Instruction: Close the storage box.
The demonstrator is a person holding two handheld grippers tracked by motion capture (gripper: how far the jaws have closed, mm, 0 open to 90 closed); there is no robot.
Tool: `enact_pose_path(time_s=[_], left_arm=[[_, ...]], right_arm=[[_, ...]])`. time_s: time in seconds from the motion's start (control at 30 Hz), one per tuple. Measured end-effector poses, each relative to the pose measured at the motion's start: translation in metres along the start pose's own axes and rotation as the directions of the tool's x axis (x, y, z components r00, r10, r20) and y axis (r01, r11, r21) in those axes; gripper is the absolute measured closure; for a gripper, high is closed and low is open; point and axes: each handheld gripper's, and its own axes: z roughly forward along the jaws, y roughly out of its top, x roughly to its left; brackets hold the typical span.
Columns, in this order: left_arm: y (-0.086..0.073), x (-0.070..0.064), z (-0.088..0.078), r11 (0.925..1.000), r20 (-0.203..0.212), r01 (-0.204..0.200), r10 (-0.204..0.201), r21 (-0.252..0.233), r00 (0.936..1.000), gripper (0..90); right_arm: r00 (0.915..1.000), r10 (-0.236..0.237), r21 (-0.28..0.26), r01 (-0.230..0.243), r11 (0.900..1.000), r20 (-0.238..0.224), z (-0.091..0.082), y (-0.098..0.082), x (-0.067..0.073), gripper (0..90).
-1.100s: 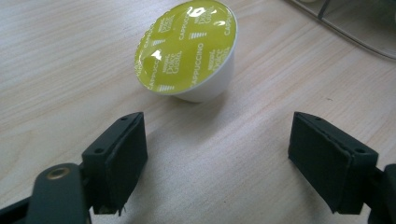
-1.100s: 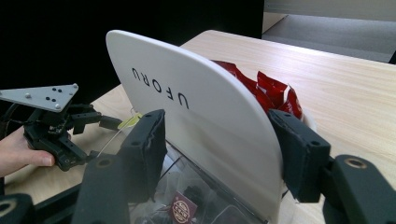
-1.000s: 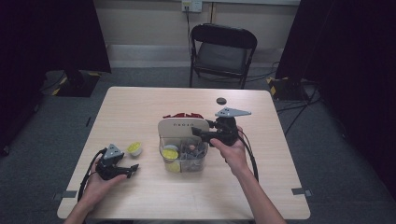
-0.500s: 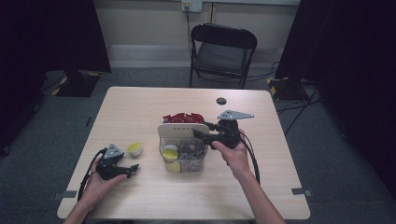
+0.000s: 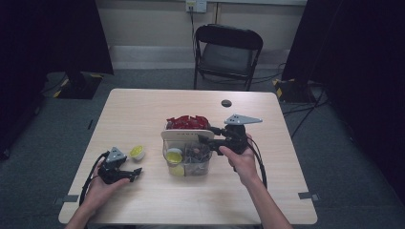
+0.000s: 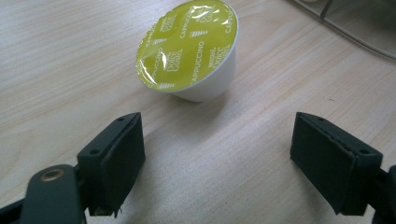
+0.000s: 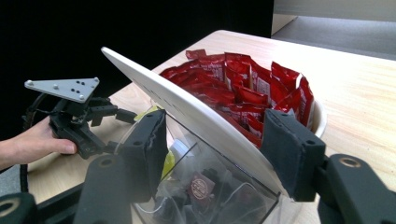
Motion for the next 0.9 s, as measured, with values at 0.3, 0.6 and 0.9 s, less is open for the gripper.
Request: enact_pose_path(time_s=[0.3, 0.6, 0.9], left_arm=[[0.0, 0.0, 0.0, 1.0, -0.001, -0.003, 0.003, 0.004, 1.0, 17.1], [0.002, 0.002, 0.002, 1.0, 0.006, -0.002, 0.002, 0.006, 1.0, 14.8], [0.002, 0.002, 0.002, 1.0, 0.005, -0.002, 0.002, 0.006, 1.0, 14.8]], right_arm=[[0.9994, -0.015, 0.027, 0.016, 1.0, -0.03, 0.002, -0.004, 0.003, 38.7], [0.9999, -0.008, 0.052, 0.008, 0.999, -0.01, 0.003, -0.013, 0.006, 27.6], [0.9973, -0.05, 0.046, 0.048, 0.998, 0.053, -0.007, -0.022, 0.012, 21.8]])
